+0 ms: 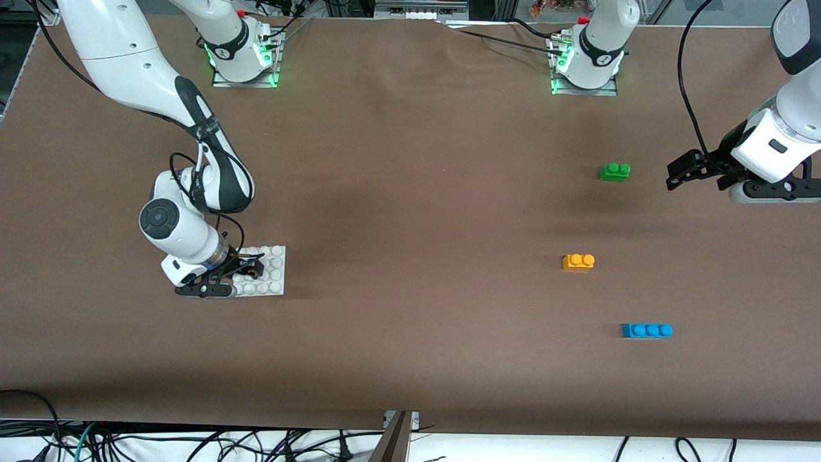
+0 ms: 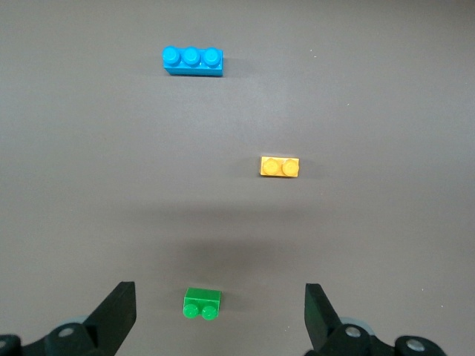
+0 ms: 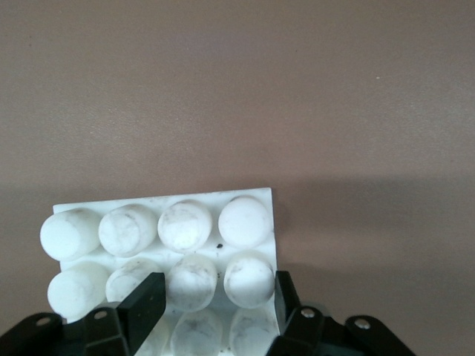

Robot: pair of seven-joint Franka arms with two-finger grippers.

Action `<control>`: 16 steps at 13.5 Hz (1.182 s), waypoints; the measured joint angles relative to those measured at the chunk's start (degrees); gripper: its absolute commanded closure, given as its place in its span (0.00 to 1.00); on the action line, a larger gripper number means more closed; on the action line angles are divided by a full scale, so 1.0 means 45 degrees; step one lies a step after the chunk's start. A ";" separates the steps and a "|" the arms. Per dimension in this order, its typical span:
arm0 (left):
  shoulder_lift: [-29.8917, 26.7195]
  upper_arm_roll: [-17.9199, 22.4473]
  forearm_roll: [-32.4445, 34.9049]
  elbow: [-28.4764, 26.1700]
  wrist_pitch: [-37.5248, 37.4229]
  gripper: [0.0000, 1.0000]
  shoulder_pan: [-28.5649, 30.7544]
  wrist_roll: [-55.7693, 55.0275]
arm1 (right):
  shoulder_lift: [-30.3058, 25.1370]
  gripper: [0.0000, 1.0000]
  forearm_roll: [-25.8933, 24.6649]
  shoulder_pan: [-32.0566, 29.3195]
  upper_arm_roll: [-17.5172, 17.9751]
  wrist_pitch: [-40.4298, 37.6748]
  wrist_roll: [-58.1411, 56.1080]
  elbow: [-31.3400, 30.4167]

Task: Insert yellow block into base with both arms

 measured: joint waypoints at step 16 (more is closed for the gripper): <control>0.0000 0.0007 0.0000 0.0001 0.0000 0.00 0.0005 0.0000 | 0.1128 0.31 -0.0003 0.3272 0.0157 0.1179 0.4949 0.1233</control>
